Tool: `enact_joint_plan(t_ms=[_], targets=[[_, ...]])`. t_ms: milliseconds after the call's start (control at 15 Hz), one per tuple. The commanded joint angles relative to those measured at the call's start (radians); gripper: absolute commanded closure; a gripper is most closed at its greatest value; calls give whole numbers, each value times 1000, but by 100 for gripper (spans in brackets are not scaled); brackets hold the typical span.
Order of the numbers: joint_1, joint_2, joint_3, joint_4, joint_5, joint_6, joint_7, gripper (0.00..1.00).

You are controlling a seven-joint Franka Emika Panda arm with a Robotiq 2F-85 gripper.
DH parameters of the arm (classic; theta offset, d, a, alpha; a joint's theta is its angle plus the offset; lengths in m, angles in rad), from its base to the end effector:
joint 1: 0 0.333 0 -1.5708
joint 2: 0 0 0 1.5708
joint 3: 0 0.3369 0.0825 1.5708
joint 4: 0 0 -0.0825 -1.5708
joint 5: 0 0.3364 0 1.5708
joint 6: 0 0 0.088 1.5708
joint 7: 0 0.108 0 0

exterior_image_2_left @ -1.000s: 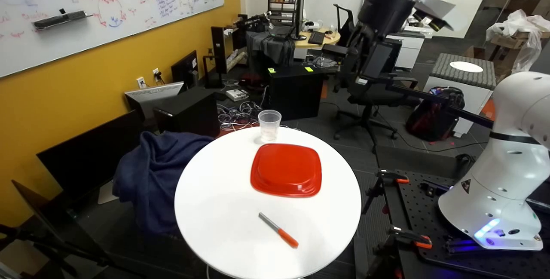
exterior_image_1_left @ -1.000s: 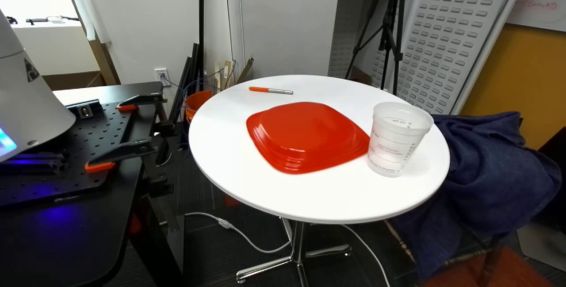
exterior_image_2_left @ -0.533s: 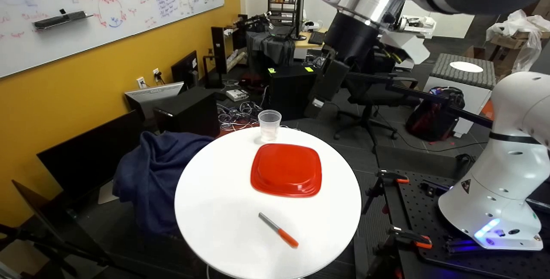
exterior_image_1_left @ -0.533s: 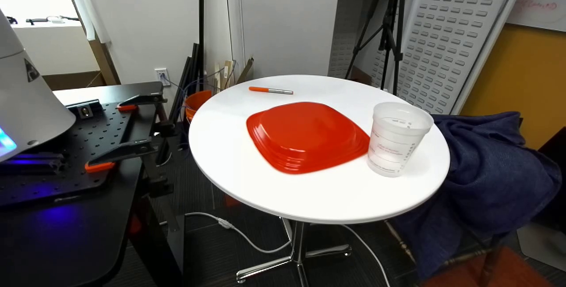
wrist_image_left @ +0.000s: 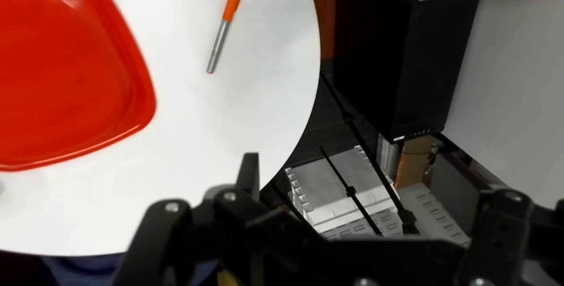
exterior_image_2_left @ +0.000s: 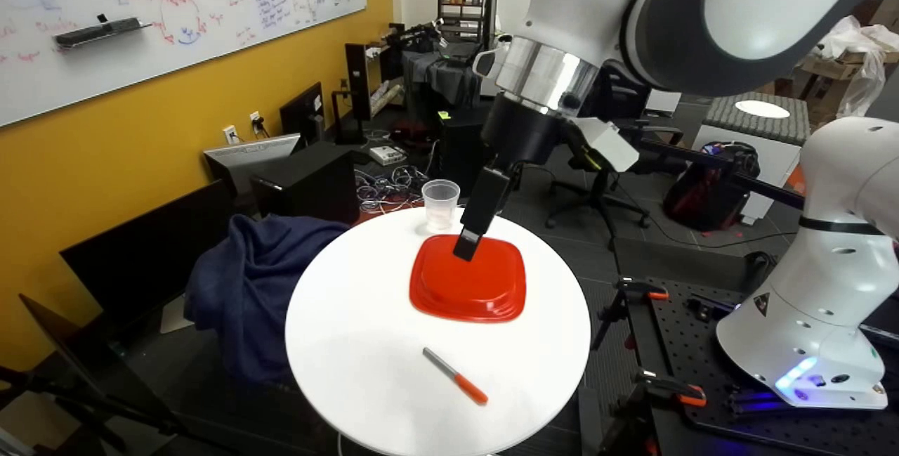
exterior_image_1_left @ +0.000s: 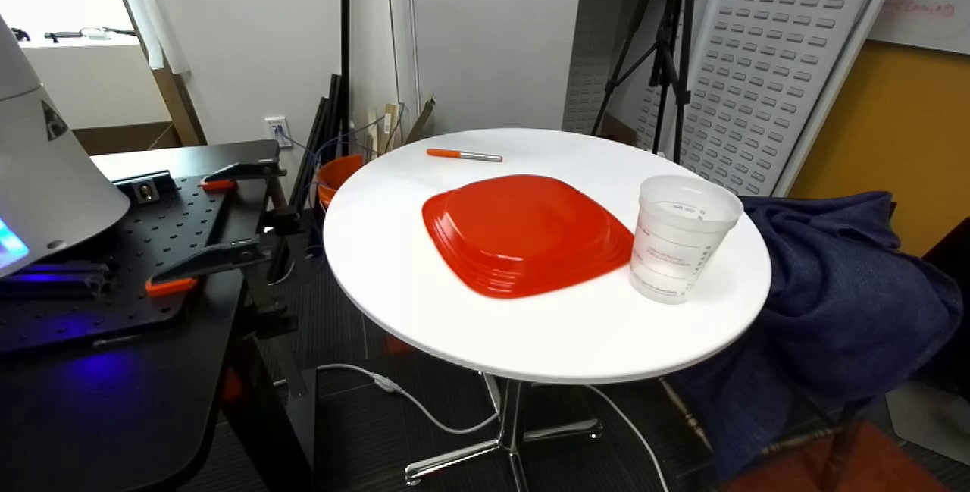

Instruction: Put the pen in the cup

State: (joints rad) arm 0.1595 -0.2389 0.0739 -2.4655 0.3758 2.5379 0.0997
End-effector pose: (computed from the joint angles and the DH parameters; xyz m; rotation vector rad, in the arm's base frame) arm 0.4227 0.0977 0.4634 -2.8208 0.2018 -0.3785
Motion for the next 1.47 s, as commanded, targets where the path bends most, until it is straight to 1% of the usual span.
enact_joint_plan(t_ms=[0,133,467,867,1400], targets=[[1,22,6,12,20,-3,-4,0],[4,50,8,29,32,-3,-6,0],[4,55,7,38,34,-3,-6,0],[-8,100,-1,26,79,63,7,0],[-12,260,4,62,273,146,-51,0]])
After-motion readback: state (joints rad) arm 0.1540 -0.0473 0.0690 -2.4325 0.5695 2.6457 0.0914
